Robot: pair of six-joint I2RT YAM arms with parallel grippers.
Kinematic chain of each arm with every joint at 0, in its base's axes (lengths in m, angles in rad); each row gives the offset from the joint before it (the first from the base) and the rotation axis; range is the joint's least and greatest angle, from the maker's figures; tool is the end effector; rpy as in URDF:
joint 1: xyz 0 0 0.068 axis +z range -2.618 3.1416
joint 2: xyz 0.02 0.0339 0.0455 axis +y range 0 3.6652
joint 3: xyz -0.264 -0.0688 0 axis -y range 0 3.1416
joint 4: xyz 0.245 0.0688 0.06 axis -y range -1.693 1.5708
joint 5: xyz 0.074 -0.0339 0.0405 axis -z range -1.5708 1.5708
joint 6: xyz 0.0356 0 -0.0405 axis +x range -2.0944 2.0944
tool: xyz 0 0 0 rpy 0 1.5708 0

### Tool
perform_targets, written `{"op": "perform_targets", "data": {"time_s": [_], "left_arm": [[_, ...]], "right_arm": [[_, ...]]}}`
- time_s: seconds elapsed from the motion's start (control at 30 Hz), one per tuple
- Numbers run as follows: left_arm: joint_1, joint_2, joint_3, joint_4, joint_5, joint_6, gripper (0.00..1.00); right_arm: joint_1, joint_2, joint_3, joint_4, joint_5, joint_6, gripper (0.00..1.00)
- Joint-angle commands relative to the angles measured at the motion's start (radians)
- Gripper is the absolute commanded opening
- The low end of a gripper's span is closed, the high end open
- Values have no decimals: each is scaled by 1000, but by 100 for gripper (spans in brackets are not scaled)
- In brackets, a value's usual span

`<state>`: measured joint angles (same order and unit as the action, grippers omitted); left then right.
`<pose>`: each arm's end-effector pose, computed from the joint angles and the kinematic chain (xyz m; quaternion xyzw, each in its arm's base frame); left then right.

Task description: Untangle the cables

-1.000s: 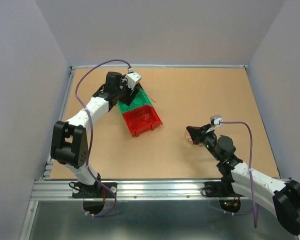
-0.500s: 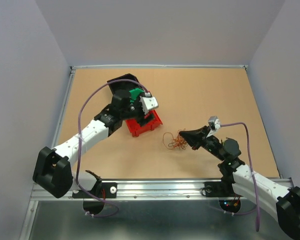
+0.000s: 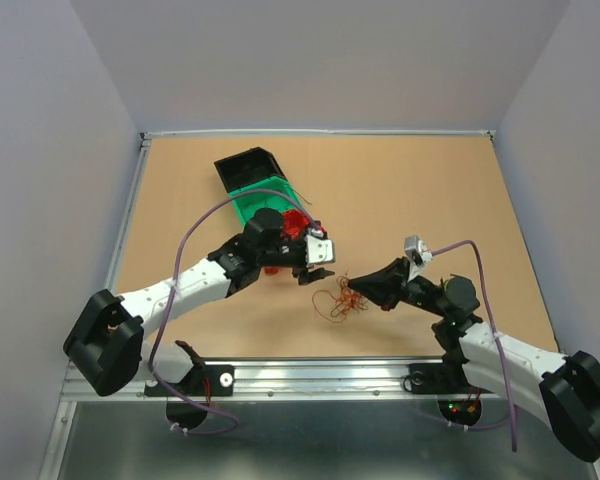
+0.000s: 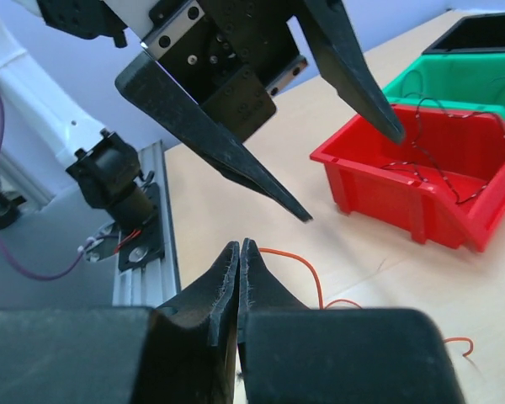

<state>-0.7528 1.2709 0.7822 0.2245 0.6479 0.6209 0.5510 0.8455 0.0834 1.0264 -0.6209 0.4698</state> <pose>0.1935 -0.2108 0.2769 0.6269 0.4594 -0.2902 0.5583 0.1280 0.1029 0.2122 -0.2659 0.5684 0.5314 0.5691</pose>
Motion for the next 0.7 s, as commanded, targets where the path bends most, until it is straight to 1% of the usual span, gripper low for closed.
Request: {"op": "perform_targets", "data": {"time_s": [0.0, 0.13, 0.17, 0.27, 0.33, 0.47, 0.67], "left_arm": [[-34, 28, -18, 118, 28, 3, 76], [-66, 67, -9, 124, 39, 14, 72], [-72, 76, -9, 124, 42, 19, 68], [-106, 103, -9, 127, 39, 31, 63], [-131, 113, -14, 125, 30, 42, 62], [-141, 107, -26, 115, 19, 62, 61], [-145, 87, -27, 56, 87, 112, 61]], "right_arm": [[3, 61, 4, 146, -77, 27, 2], [3, 107, 10, 198, -82, 47, 2], [3, 115, 12, 216, -85, 52, 2], [4, 144, 15, 239, -86, 55, 2], [3, 155, 16, 247, -80, 53, 2], [3, 176, 22, 256, -73, 49, 1], [3, 187, 24, 256, -62, 40, 2]]}}
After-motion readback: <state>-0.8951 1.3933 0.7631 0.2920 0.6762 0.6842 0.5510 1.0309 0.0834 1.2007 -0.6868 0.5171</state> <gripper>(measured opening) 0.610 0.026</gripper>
